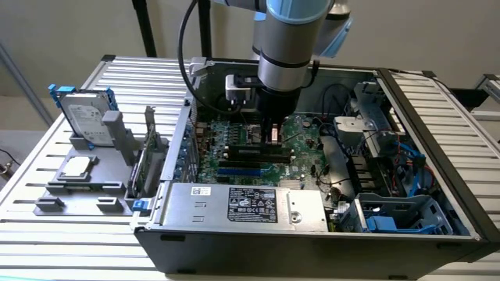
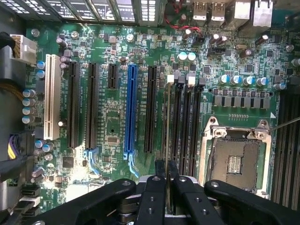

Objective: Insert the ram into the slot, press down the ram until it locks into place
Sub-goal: 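Insert the ram into the slot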

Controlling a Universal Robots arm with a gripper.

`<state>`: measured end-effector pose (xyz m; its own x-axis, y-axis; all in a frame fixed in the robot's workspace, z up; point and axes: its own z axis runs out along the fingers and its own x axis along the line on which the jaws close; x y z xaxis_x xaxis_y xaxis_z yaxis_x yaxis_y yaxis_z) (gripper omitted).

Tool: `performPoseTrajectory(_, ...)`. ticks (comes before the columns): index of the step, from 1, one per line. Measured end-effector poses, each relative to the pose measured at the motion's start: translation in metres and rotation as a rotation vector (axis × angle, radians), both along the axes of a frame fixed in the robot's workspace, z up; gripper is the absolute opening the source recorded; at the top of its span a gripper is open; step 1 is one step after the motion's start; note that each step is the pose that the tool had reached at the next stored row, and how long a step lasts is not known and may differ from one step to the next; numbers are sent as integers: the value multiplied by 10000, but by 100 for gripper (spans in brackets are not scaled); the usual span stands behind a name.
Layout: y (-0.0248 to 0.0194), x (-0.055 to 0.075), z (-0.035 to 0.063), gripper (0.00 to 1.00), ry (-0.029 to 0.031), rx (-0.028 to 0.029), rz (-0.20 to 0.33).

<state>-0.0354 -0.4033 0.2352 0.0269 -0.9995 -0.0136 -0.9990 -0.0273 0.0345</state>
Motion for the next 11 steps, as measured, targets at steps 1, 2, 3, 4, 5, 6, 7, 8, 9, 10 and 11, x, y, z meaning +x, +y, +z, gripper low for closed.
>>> performPoseTrajectory(1, 0, 0, -5, 13, 0, 0, 0)
performPoseTrajectory(2, 0, 0, -10, 13, 0, 0, -1)
performPoseTrajectory(3, 0, 0, -14, 13, 0, 0, -3)
performPoseTrajectory(4, -1, 0, -17, 13, 1, -2, -10)
performPoseTrajectory(5, 0, 1, -20, 13, 0, -1, -21)
performPoseTrajectory(6, 1, 1, -21, 13, 1, -2, -34)
performPoseTrajectory(7, 1, 1, -22, 13, 1, -2, -46)
performPoseTrajectory(8, 2, 1, -24, 13, 0, -1, -56)
performPoseTrajectory(9, 2, 1, -25, 13, 0, 0, -68)
performPoseTrajectory(10, 3, 1, -27, 13, 0, 0, -80)
performPoseTrajectory(11, 4, 1, -28, 13, 0, 0, -96)
